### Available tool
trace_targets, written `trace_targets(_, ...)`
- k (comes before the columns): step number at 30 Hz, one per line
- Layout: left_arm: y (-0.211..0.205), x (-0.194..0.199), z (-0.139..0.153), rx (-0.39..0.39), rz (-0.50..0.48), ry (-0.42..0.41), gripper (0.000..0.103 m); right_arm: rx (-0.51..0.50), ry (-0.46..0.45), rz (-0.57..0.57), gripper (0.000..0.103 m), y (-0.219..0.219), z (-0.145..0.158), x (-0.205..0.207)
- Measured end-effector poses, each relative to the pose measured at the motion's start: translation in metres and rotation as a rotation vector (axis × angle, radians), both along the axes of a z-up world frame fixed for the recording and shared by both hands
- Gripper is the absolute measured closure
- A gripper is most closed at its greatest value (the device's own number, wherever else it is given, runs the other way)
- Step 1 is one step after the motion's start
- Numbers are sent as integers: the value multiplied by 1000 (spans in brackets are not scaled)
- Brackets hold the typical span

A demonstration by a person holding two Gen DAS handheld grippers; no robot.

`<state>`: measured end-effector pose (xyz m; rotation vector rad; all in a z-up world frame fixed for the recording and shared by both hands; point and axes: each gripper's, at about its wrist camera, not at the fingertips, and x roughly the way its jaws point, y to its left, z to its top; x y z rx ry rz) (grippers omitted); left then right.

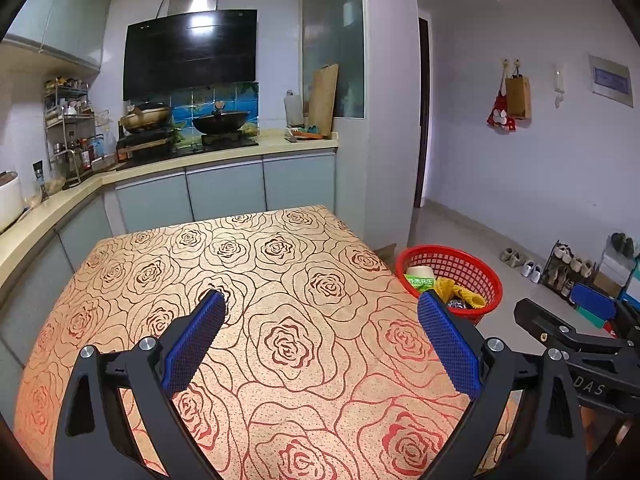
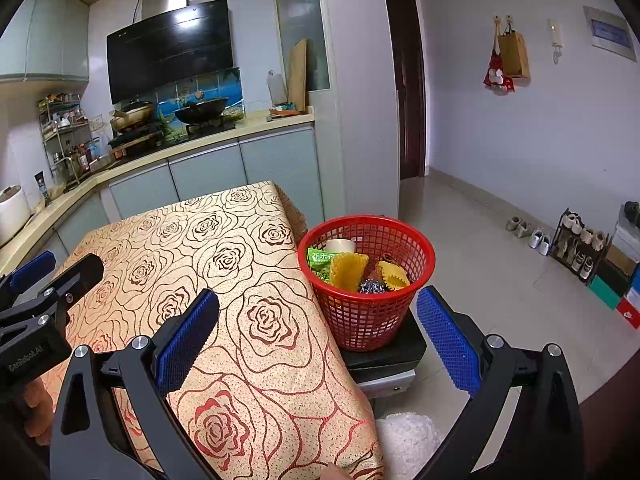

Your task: Collect trash

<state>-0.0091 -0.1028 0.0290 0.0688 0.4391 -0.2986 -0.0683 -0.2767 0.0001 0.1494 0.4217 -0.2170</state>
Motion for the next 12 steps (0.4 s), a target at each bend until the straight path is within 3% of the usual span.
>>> trace_targets(12,-3,-1,-3,30,-20,11,9,9,5,5,6,-1,-4,1)
